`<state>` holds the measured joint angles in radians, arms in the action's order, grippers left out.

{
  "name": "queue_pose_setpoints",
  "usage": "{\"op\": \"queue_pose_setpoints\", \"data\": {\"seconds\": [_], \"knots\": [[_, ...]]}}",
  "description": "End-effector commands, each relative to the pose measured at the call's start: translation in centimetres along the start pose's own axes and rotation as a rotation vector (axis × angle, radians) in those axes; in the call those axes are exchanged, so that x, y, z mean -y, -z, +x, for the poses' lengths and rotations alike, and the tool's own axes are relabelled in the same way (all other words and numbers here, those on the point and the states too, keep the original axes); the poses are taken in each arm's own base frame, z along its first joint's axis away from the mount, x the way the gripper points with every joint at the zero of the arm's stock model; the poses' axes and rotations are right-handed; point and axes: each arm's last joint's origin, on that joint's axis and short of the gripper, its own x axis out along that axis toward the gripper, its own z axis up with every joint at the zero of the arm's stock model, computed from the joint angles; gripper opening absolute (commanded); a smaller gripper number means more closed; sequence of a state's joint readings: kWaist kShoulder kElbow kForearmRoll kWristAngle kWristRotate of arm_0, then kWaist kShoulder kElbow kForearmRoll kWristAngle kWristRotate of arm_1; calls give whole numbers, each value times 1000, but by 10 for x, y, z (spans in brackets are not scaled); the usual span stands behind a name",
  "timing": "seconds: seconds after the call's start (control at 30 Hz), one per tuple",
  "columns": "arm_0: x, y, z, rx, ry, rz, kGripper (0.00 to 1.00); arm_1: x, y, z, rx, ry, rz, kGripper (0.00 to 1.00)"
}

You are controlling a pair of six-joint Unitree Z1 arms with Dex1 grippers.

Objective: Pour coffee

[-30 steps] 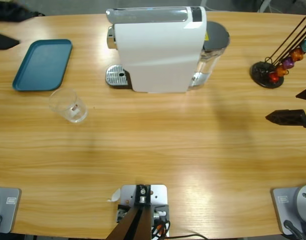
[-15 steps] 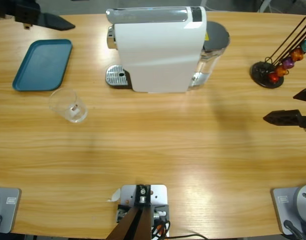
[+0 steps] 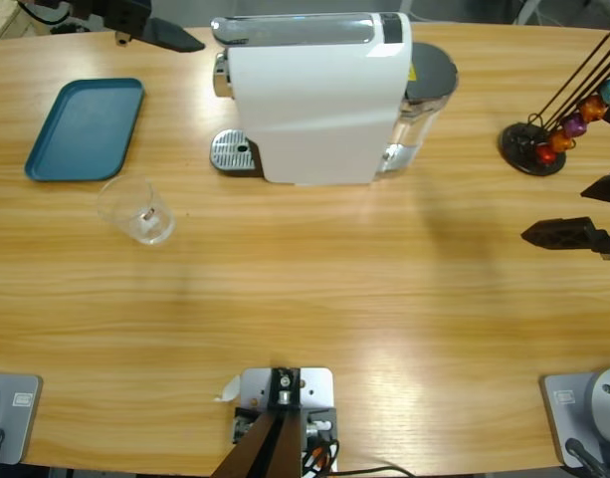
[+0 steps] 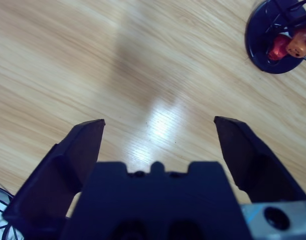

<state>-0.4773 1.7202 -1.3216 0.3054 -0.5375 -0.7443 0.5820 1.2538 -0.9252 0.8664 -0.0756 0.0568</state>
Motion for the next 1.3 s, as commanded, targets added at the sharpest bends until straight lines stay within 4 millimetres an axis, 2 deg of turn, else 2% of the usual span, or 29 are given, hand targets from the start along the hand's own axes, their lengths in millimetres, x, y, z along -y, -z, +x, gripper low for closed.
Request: {"op": "queue_pose_setpoints", "data": {"seconds": [0.03,0.1,0.13,0.77,0.97,1.17,1.3], "knots": [[-6,0,29,-75,10,-36,440,-2,-2,9,-50,-3,-4,1000],[-5,1,28,-76,13,-30,65,-2,-2,9,-52,-3,-5,1000],[-5,1,28,-77,16,-29,0,-2,-2,9,-52,-3,-5,1000],[3,4,22,-85,50,32,0,-3,-5,13,-72,-5,-9,1000],[22,3,17,-69,89,86,0,-3,-5,13,-72,-5,-9,1000],[65,-3,-2,-49,171,162,0,-3,-5,12,-68,-3,-9,1000],[80,-1,-8,-64,185,179,0,-3,-5,12,-68,-3,-9,1000]]}}
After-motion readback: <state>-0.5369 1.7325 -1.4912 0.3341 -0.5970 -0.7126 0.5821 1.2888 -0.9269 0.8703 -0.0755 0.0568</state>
